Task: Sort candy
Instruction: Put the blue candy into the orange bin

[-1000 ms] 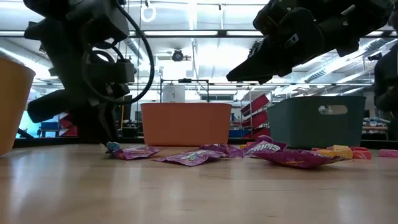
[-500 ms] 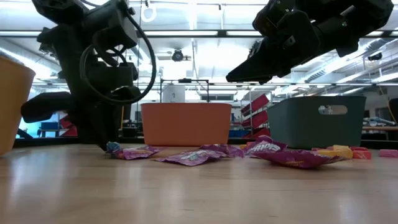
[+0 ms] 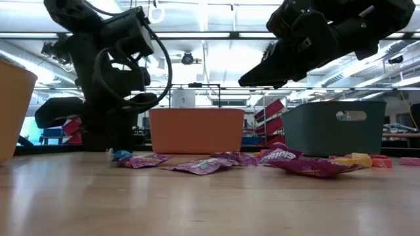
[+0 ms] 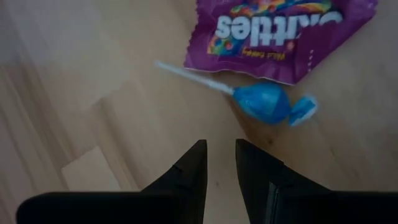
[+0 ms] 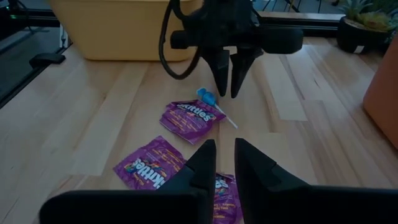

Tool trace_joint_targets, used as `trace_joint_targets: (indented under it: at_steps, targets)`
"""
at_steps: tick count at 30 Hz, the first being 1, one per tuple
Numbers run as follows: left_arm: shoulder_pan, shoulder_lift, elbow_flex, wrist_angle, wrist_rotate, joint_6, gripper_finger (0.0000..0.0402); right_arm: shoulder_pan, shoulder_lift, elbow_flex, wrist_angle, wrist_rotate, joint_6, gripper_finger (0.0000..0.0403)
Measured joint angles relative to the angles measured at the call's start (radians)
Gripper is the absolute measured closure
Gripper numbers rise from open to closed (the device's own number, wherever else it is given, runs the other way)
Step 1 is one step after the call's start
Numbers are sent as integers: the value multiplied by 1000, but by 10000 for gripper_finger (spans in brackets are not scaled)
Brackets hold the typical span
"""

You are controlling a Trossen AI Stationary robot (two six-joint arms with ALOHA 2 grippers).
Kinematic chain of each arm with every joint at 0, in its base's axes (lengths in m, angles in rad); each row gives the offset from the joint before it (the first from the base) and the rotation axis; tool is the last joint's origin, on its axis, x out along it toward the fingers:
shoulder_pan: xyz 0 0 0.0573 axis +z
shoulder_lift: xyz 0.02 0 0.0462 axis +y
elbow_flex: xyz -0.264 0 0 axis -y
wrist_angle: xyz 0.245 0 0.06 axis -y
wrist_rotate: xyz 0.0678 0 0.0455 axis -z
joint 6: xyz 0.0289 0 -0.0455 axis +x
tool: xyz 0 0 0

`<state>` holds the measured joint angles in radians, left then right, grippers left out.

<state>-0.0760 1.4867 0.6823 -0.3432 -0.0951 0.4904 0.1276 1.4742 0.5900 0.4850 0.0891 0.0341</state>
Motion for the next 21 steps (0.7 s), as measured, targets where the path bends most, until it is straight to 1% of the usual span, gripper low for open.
trace_joint_targets:
  at_steps: [5,7,11,14,16,21]
  targets:
    - [6,0,0,18,4,-29,314,0,0,0,0,0,1,357]
    - [6,0,0,4,3,-92,314,0,0,0,0,0,12,357]
    - [12,-1,27,-106,4,-242,314,0,0,0,0,0,19,357]
    - [12,-1,43,-171,18,-295,314,-1,0,0,0,0,19,357]
    - [12,-1,53,-153,45,-312,314,-3,0,0,0,0,19,357]
    - [12,-1,56,-28,106,-313,314,-5,0,0,0,0,26,357]
